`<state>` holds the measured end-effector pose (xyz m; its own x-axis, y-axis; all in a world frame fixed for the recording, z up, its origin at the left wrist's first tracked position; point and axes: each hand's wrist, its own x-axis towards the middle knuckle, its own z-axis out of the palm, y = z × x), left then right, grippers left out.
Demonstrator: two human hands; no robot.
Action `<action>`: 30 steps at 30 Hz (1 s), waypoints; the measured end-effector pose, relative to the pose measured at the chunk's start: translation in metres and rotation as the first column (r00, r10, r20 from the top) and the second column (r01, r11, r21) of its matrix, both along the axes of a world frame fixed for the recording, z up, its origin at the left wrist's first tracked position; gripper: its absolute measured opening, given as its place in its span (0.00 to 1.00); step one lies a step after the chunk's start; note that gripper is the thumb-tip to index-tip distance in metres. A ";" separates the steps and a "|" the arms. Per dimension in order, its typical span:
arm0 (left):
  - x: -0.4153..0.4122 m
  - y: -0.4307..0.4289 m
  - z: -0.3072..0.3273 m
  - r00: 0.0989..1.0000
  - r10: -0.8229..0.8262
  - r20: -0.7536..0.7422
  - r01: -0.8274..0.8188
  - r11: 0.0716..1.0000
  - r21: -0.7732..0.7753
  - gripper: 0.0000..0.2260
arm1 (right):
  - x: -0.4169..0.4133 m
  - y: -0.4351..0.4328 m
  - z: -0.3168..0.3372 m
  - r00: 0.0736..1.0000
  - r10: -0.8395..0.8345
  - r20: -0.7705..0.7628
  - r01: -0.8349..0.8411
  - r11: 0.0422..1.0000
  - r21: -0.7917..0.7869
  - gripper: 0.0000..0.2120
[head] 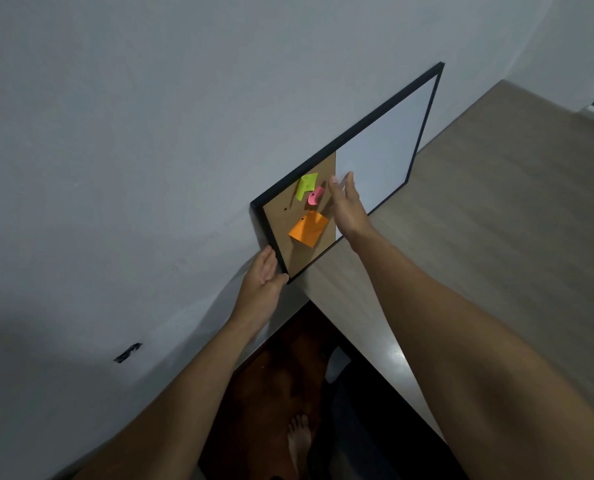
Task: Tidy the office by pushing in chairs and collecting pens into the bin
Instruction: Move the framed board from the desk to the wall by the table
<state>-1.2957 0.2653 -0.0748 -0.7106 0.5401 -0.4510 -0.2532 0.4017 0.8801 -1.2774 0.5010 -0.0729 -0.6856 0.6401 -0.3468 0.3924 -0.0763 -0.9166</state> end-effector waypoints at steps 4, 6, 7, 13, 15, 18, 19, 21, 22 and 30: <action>0.001 -0.010 0.000 1.000 -0.018 0.001 0.018 1.000 -0.008 0.32 | 0.012 -0.009 0.000 0.999 0.028 0.027 -0.027 1.000 -0.010 0.40; 0.001 -0.016 0.000 0.999 -0.009 0.033 0.009 1.000 -0.017 0.31 | 0.024 -0.014 0.001 0.999 0.017 0.035 -0.017 1.000 -0.012 0.41; 0.003 -0.018 0.000 0.999 -0.006 0.052 0.007 1.000 -0.024 0.31 | 0.031 -0.016 0.002 0.999 0.008 0.036 -0.008 1.000 -0.012 0.41; 0.015 -0.025 0.008 0.983 -0.163 0.086 0.167 0.985 -0.035 0.24 | 0.082 -0.026 0.016 0.997 -0.055 0.059 0.053 0.998 0.027 0.42; 0.020 -0.022 0.012 0.970 -0.231 0.070 0.234 0.972 -0.036 0.22 | 0.106 -0.030 0.022 0.995 -0.083 0.062 0.080 0.995 0.057 0.41; 0.032 -0.015 0.022 0.934 -0.357 0.030 0.358 0.933 -0.046 0.19 | 0.149 -0.036 0.026 0.986 -0.130 0.103 0.123 0.990 0.075 0.42; 0.037 -0.012 0.025 0.915 -0.404 0.010 0.404 0.914 -0.047 0.19 | 0.164 -0.037 0.026 0.982 -0.140 0.124 0.130 0.988 0.084 0.42; 0.050 -0.002 0.031 0.875 -0.483 -0.030 0.481 0.875 -0.053 0.18 | 0.198 -0.039 0.025 0.974 -0.172 0.145 0.157 0.981 0.112 0.42; 0.057 0.003 0.035 0.851 -0.524 -0.045 0.521 0.851 -0.063 0.18 | 0.215 -0.041 0.026 0.971 -0.183 0.154 0.164 0.978 0.126 0.42; 0.128 0.034 0.048 0.659 -0.727 -0.192 0.718 0.685 -0.126 0.21 | 0.361 -0.065 0.034 0.911 -0.314 0.266 0.252 0.937 0.244 0.36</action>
<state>-1.1681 0.2997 -0.0267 -0.1817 0.9110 -0.3703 0.3180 0.4108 0.8545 -0.9164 0.4365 -0.0391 -0.3506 0.8688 -0.3496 0.6371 -0.0523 -0.7690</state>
